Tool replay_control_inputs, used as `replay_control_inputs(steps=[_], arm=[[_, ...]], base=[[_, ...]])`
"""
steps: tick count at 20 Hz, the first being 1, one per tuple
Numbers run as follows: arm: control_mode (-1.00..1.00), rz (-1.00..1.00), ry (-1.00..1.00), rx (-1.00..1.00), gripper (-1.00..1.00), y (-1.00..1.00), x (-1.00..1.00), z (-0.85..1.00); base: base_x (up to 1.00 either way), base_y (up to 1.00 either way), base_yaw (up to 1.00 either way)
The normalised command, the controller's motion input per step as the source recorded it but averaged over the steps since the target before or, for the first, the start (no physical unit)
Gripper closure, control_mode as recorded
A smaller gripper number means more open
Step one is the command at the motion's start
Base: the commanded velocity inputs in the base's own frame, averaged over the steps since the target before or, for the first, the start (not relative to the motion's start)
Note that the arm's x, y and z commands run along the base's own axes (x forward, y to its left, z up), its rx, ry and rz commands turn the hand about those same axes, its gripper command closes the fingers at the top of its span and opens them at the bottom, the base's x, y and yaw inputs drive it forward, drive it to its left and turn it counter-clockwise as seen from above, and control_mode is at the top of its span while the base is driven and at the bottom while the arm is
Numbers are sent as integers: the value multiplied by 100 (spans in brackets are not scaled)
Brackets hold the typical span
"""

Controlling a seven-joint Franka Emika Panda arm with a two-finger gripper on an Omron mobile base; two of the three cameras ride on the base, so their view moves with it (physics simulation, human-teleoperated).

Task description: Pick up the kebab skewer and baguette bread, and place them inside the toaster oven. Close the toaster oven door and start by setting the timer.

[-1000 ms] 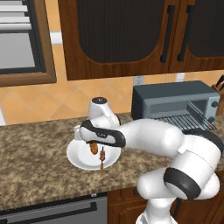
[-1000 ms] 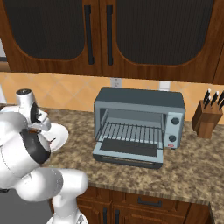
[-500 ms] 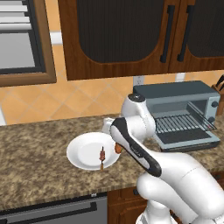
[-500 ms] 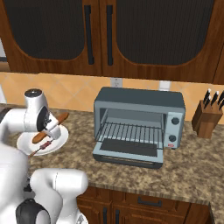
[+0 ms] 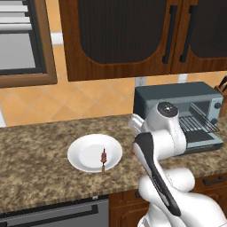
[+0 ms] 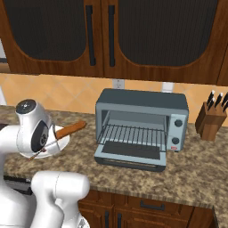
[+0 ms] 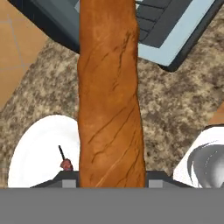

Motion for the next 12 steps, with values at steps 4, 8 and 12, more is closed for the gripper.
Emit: replay_control_inputs(steps=[4, 8, 12], arm=[[-100, -52, -23, 16, 100, -52, -18, 50], [-100, -36, -21, 15, 100, -65, -4, 49], [-100, -6, -17, 22, 100, -96, 10, 10]], base=[[0, 0, 0], [0, 0, 0], [0, 0, 0]])
